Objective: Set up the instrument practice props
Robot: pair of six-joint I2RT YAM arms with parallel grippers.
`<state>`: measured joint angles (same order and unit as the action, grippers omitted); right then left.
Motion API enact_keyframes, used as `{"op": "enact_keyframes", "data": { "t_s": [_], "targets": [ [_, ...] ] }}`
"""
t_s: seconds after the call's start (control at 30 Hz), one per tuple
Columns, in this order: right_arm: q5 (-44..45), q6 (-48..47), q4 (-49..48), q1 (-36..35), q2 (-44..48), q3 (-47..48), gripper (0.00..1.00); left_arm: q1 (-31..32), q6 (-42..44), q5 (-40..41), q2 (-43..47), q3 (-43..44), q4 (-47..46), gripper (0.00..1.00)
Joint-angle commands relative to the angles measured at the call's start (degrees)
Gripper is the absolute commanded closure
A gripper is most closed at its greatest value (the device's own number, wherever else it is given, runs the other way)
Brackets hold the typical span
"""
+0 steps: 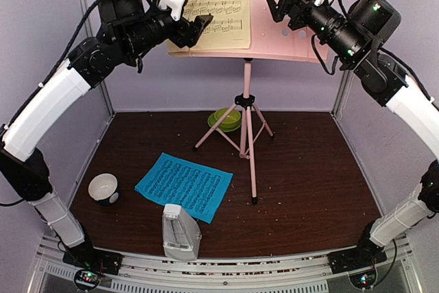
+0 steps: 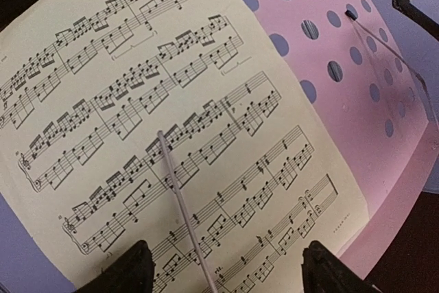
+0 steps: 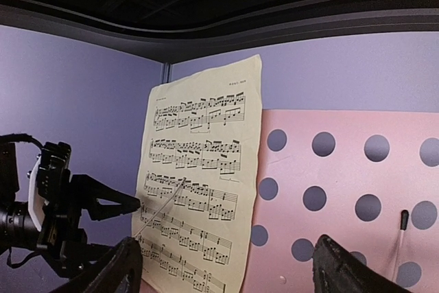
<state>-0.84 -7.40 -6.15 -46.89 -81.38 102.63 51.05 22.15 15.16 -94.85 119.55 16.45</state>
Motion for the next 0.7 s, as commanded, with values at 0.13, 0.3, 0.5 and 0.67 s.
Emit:
{"op": "enact_keyframes", "data": {
  "t_s": [0.13,0.3,0.5,0.67],
  "targets": [
    [3.09,6.68,2.94,0.47,1.63,0.59,0.18,-2.05,-9.19,0.07,5.60,-0.31,-0.56,0.29],
    [2.61,10.64,6.47,0.49,-0.32,2.52,0.33,-3.55,-13.08,-2.52,5.21,0.15,1.60,0.38],
    [1.24,14.71,11.38,0.43,-4.18,6.26,0.47,-3.54,-13.68,-4.43,3.18,1.85,3.08,0.41],
    [1.76,16.97,14.91,0.47,-7.46,9.18,0.51,-3.59,-13.00,-3.14,3.06,1.92,2.98,0.41]
  ]
}}
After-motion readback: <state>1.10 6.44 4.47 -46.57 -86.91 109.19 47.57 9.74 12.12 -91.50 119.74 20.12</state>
